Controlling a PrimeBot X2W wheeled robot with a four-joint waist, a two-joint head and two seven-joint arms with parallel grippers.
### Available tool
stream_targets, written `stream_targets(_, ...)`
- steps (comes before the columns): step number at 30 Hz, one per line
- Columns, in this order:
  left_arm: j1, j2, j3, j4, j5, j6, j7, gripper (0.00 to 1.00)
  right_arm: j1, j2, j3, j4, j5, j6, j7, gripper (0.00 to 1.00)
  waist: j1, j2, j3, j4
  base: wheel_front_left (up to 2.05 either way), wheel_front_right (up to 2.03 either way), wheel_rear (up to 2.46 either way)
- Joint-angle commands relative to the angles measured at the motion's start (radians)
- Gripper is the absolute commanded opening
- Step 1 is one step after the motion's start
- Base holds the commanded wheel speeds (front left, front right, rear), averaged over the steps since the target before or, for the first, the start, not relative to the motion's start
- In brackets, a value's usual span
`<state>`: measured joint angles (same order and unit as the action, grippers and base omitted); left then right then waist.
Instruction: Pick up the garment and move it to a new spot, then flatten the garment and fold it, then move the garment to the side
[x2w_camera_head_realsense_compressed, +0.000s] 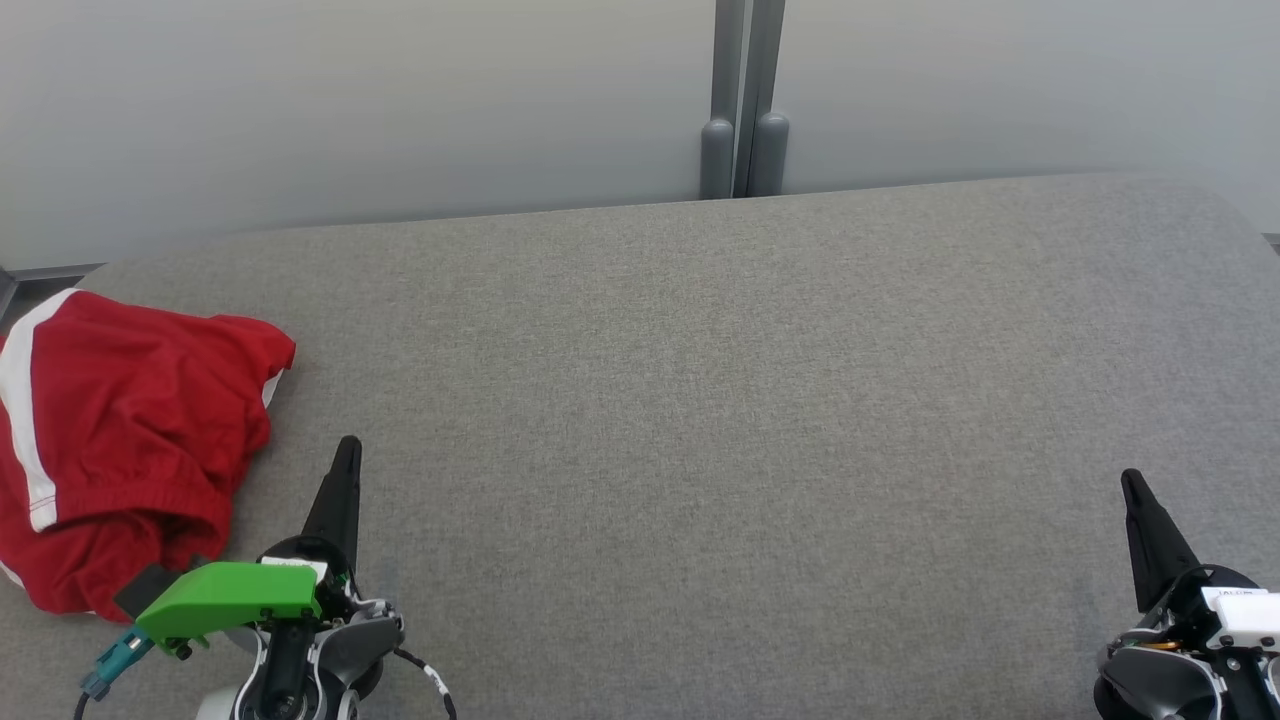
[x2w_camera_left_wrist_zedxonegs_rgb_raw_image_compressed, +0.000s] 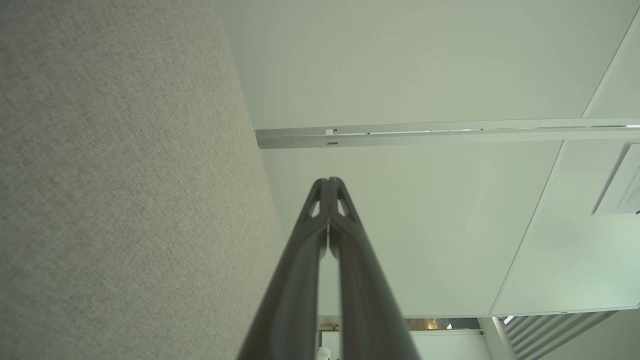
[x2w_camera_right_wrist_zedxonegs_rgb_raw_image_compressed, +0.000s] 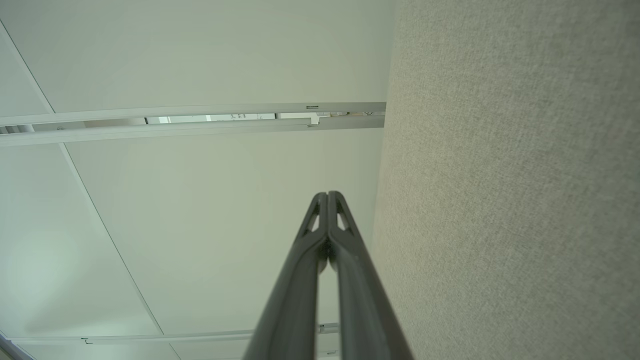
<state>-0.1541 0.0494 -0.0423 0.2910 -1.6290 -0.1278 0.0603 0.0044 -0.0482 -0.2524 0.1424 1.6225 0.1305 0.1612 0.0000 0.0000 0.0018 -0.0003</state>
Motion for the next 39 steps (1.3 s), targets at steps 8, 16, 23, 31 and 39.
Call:
stream_targets(8, -0.013, 0.001, 0.001, -0.004, -0.006, -0.006, -0.001, 0.0, -0.007, -0.004, -0.002, -0.004, 0.003, 0.0, 0.002, 0.0, 0.0, 0.0, 0.0, 0.0, 0.0, 0.0, 0.0)
stream_targets(16, -0.013, 0.001, 0.001, -0.004, -0.006, -0.006, -0.001, 0.0, -0.007, -0.004, -0.002, -0.004, 0.003, 0.0, 0.002, 0.0, 0.0, 0.0, 0.0, 0.0, 0.0, 0.0, 0.0)
stream_targets(23, -0.013, 0.001, 0.001, -0.004, -0.006, -0.006, -0.001, 0.0, -0.007, -0.004, -0.002, -0.004, 0.003, 0.0, 0.002, 0.0, 0.0, 0.0, 0.0, 0.0, 0.0, 0.0, 0.0)
stream_targets(31, -0.013, 0.001, 0.001, -0.004, -0.006, -0.006, -0.001, 0.0, -0.007, -0.004, -0.002, -0.004, 0.003, 0.0, 0.002, 0.0, 0.0, 0.0, 0.0, 0.0, 0.0, 0.0, 0.0)
stream_targets(39, -0.013, 0.001, 0.001, -0.004, -0.006, -0.006, -0.001, 0.0, -0.007, -0.004, -0.002, -0.004, 0.003, 0.0, 0.002, 0.0, 0.0, 0.0, 0.0, 0.0, 0.0, 0.0, 0.0)
